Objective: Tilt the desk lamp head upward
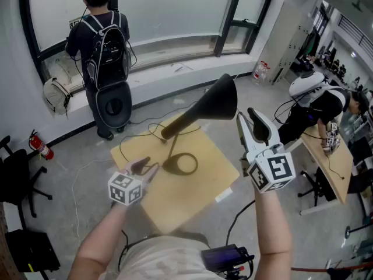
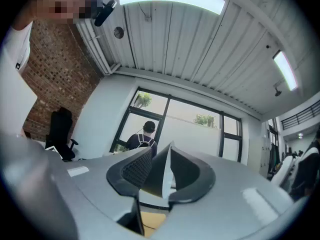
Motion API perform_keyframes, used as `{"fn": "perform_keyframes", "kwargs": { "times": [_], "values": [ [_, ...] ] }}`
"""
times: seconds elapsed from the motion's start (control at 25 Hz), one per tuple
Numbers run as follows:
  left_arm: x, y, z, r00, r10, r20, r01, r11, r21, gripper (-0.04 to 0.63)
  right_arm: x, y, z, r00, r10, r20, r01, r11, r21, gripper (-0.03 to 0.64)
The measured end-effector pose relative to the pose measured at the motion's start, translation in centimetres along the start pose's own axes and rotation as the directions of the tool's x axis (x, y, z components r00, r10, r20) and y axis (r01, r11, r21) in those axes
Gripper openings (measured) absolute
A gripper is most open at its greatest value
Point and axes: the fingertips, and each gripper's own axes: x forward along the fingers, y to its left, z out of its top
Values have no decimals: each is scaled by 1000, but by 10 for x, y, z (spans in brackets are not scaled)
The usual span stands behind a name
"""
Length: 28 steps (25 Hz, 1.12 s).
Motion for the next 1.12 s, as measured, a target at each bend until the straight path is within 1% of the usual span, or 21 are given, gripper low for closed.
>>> {"fn": "perform_keyframes", "kwargs": {
  "times": [0.08,0.12,0.2,0.24,0.32,0.44,0.6,0.68,0.76,0.88,1.12],
  "values": [
    [-7,-6,-1,1000,-23,22,23,1000,1,139,-18,5,-14,1000,-21,-20,22,999,30,106],
    [-11,-8,-1,999,-32,31,32,999,4,122,-26,7,-22,999,-28,-27,29,998,51,81],
    [-17,-16,-2,998,-50,47,49,999,14,67,-42,13,-40,999,-26,-46,30,995,97,24],
    [-21,-22,-3,997,-63,53,61,998,23,35,-51,16,-50,998,-22,-60,29,992,120,12],
    [-27,-35,-3,994,-93,57,91,995,38,3,-71,22,-72,995,-9,-95,26,985,172,12],
    [-39,-48,-8,992,-113,54,111,993,34,2,-102,36,-110,990,45,-137,-8,965,261,12],
    [-53,-57,-24,992,-108,57,107,994,23,2,-143,73,-161,972,183,-148,-131,944,304,12],
    [-57,-73,-33,992,-106,62,105,994,17,2,-167,85,-183,958,239,-156,-178,929,325,12],
    [-54,-96,-40,992,-108,70,107,994,11,2,-192,85,-199,952,262,-157,-192,913,361,12],
    [-53,-123,-50,992,-112,63,112,994,5,2,-214,89,-212,952,273,-139,-194,888,417,11],
    [-70,-144,-67,993,-111,37,111,994,-6,2,-220,116,-213,946,309,-100,-233,860,454,11]
  ]
}}
